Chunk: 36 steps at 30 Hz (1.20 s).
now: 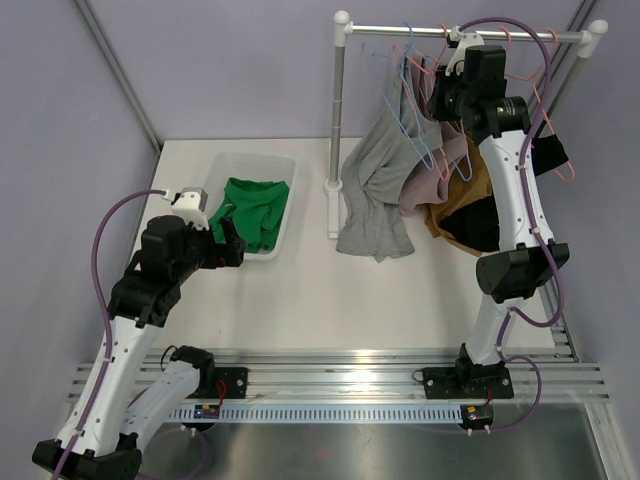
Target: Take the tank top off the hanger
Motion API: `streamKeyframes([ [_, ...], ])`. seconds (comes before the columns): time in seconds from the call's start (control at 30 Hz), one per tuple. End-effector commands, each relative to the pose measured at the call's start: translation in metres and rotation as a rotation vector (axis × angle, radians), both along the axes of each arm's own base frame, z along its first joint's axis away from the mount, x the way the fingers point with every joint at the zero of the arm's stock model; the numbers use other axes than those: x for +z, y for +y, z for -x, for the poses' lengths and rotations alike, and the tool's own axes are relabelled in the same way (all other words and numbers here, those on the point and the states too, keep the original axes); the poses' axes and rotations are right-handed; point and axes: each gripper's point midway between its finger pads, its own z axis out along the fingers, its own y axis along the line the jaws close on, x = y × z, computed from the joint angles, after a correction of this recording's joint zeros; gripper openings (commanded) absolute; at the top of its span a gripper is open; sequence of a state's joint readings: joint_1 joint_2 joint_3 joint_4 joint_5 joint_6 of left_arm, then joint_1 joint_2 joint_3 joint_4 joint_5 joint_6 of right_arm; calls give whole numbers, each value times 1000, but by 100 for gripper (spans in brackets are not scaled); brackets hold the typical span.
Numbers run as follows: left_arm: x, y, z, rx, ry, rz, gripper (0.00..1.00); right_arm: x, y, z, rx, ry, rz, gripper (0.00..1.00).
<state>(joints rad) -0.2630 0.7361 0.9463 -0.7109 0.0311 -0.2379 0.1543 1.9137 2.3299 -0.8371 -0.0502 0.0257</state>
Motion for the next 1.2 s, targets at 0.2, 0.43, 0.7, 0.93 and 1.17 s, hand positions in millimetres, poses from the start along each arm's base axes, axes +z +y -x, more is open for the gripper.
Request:
streamKeyframes([
  [0.2,7,-5,-5,-28,-39,7,99,59,9,19,66,-138,-36,0],
  [0.43,6,-5,-5,-27,-37,7,99,114,1,42,39,-266,-50,0],
  [0.7,7,-4,-4,-23,-44,7,99,143,-16,89,-14,-303,-51,0],
  [0.93,10,-2,-3,-12,-57,6,99,121,-23,141,-26,-240,-70,0],
  [1.17,26,-11,-3,-54,-84,45,99,104,-24,215,-2,-165,-122,0],
])
